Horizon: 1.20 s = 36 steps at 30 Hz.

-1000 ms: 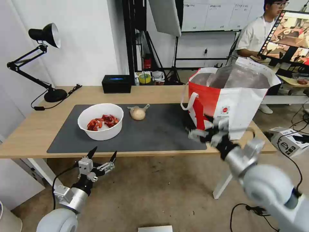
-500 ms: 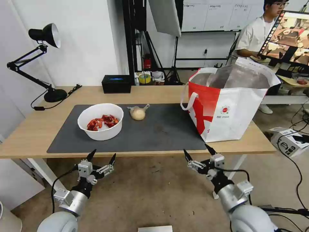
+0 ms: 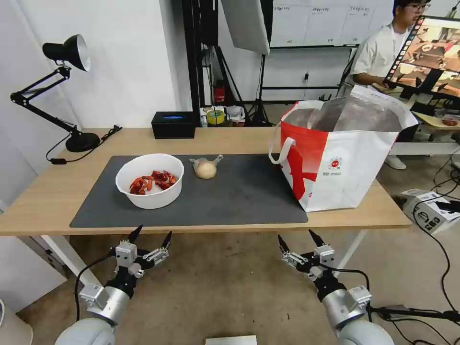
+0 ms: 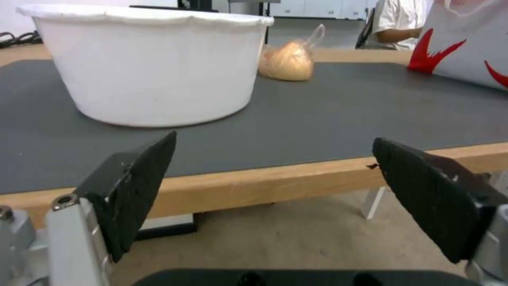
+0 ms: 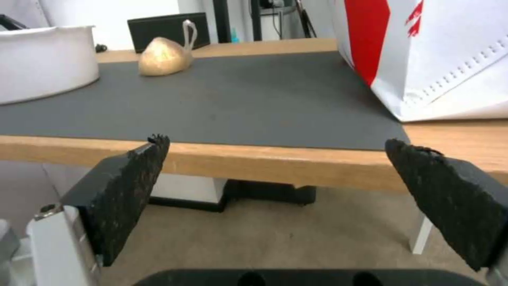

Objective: Pick up the trash from the table and place it into the takeout bag.

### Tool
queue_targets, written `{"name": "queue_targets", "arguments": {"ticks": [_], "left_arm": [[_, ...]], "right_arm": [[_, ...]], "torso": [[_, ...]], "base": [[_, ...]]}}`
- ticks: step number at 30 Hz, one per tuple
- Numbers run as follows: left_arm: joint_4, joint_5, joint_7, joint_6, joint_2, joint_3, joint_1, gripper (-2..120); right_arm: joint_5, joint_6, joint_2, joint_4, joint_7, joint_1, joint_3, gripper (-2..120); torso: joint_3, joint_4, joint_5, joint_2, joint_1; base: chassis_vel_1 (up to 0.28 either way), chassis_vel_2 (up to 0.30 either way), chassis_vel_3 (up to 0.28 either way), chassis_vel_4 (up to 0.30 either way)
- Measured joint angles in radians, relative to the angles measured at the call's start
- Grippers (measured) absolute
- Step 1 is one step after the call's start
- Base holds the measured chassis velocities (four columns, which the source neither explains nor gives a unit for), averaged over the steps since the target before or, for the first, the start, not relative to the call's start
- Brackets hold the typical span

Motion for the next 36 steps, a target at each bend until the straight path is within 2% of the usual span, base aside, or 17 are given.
{"name": "queue_targets", "arguments": {"ticks": [12, 18, 22, 23, 28, 30, 31, 33, 35, 36], "left_arm": [[0.000, 0.003, 0.000, 0.000, 0.000, -0.005, 0.007, 100], [-0.001, 0.004, 0.000, 0.000, 0.001, -0.005, 0.008, 100], [-0.008, 0.004, 0.000, 0.000, 0.002, -0.012, 0.016, 100], [-0.008, 0.004, 0.000, 0.000, 0.002, -0.012, 0.016, 100], [-0.013, 0.003, -0.001, 0.000, -0.003, -0.019, 0.025, 100], [-0.013, 0.004, -0.001, 0.000, -0.005, -0.021, 0.028, 100], [-0.013, 0.004, -0.001, 0.000, -0.005, -0.021, 0.028, 100], [-0.011, 0.004, 0.000, 0.000, -0.007, -0.023, 0.030, 100], [-0.009, 0.004, -0.001, 0.000, -0.008, -0.024, 0.031, 100], [-0.006, 0.004, 0.000, 0.000, -0.009, -0.025, 0.031, 100]], "right_arm": [[0.005, -0.002, -0.010, 0.000, -0.003, 0.019, -0.005, 100], [0.065, -0.022, -0.043, 0.004, -0.014, 0.117, -0.035, 100], [0.165, -0.076, -0.092, 0.012, -0.043, 0.291, -0.091, 100], [0.165, -0.076, -0.092, 0.012, -0.043, 0.291, -0.091, 100], [0.241, -0.133, -0.122, -0.039, -0.052, 0.545, -0.224, 100], [0.267, -0.153, -0.119, -0.076, -0.050, 0.645, -0.290, 100], [0.267, -0.153, -0.119, -0.076, -0.050, 0.645, -0.290, 100], [0.314, -0.179, -0.099, -0.140, -0.048, 0.778, -0.379, 100], [0.329, -0.188, -0.087, -0.166, -0.046, 0.824, -0.409, 100], [0.351, -0.195, -0.062, -0.213, -0.045, 0.898, -0.453, 100]], "torso": [[0.000, 0.0000, 0.0000, 0.000, 0.000], [0.000, -0.0001, 0.0001, 0.000, 0.000], [0.000, 0.0000, 0.0001, 0.000, 0.000], [0.000, 0.0000, 0.0001, 0.000, 0.000], [0.000, 0.0002, -0.0001, 0.000, 0.000], [0.000, 0.0002, -0.0001, 0.000, 0.000], [0.000, 0.0002, -0.0001, 0.000, 0.000], [0.000, 0.0000, 0.0001, 0.000, 0.000], [0.000, 0.0000, 0.0001, 0.000, 0.000], [0.000, 0.0000, 0.0000, 0.000, 0.000]], "base": [[0.000, 0.000, 0.000, 0.000], [0.000, 0.000, 0.000, 0.000], [0.000, 0.000, 0.000, 0.000], [0.000, 0.000, 0.000, 0.000], [0.000, 0.000, 0.000, 0.000], [0.000, 0.000, 0.000, 0.000], [0.000, 0.000, 0.000, 0.000], [0.000, 0.000, 0.000, 0.000], [0.000, 0.000, 0.000, 0.000], [0.000, 0.000, 0.000, 0.000]]}}
